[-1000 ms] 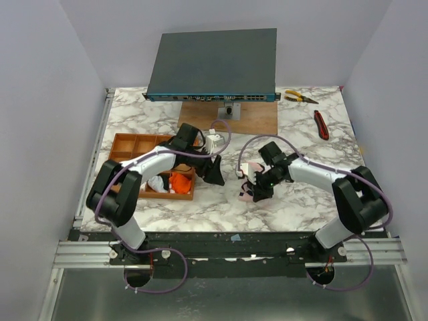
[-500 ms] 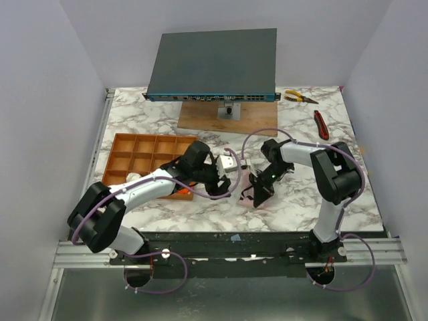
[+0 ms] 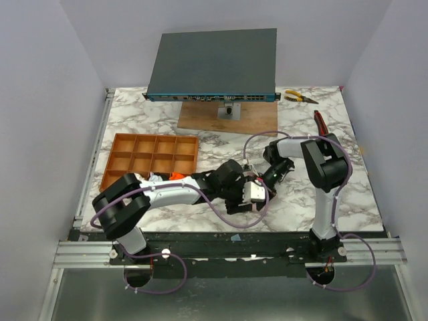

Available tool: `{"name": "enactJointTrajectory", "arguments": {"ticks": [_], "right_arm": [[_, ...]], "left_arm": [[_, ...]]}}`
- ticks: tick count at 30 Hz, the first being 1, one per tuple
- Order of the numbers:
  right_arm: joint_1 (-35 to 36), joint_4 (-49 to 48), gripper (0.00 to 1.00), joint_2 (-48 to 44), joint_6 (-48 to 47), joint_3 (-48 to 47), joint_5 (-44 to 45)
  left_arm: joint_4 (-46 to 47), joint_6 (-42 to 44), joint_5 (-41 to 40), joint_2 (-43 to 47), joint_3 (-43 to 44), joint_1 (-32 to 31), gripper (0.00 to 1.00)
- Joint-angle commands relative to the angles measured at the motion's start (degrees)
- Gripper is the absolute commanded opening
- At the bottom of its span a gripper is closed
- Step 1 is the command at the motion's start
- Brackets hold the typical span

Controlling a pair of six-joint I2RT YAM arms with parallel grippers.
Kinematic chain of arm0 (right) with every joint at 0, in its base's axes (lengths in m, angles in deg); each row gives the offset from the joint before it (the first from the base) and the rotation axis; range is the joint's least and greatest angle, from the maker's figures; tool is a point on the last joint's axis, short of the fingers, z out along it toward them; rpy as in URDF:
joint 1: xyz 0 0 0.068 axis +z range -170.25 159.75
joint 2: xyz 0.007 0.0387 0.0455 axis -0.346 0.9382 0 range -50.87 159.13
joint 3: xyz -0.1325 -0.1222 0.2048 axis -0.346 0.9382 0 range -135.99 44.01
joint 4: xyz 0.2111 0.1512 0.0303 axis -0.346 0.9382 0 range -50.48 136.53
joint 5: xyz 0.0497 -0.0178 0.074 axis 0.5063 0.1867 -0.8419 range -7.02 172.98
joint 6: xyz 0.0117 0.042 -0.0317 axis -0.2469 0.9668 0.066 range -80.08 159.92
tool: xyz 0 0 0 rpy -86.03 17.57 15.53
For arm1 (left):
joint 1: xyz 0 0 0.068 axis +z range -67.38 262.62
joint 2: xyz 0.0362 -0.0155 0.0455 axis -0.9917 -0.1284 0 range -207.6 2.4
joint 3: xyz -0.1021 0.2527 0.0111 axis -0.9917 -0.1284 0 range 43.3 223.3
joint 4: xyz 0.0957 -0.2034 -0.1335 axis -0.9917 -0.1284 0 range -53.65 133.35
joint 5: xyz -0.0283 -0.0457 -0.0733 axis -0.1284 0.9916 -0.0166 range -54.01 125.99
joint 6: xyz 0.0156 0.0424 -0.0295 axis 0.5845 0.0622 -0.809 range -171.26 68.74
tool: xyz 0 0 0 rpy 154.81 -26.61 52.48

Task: Roll the underwear
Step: Roll the underwear to the center of the board.

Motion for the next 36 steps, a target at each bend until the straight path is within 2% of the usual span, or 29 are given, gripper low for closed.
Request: {"name": "enactJointTrajectory", "arguments": {"ticks": [1,6,11,23,28,31,32,36], "right_arm": [[-0.5,1.3,0.01,3.3,-3.3,-1.3,2.0],[-0.9,1.1,0.01,3.6,-3.1,-1.3,2.4],[-1.3,1.6,0.01,4.4,-3.3,-1.7,2.5],[-2.1,1.2,0.01,4.4,-2.8,-1.9,2.3],[-2.3,0.5,0.01,3.8,-1.8,-1.5,2.9],[-2.7,-0.8,0.06,3.1,-0.5,-1.1,3.2],[-2.8,-1.1,0.07,2.7,-0.2,-1.0,3.4],[-3.0,-2.3,0.13,1.6,1.4,-0.6,3.7]], "left_arm": [[0.1,2.9,-4.4,-3.3,2.8,-2.6,0.66],[-1.2,3.4,-3.5,-6.2,4.7,-3.6,0.63],[-2.6,3.0,-3.4,-10.1,7.7,-3.9,0.52],[-6.6,2.3,1.4,-14.8,11.0,-3.9,0.43],[-9.0,1.1,4.3,-17.9,13.5,-3.7,0.22],[-10.0,0.0,6.8,-18.9,14.5,-2.6,0.03],[-10.3,-0.4,7.5,-19.3,14.7,-2.2,0.0],[-14.7,-0.6,10.9,-21.8,18.0,-0.6,0.0]]}}
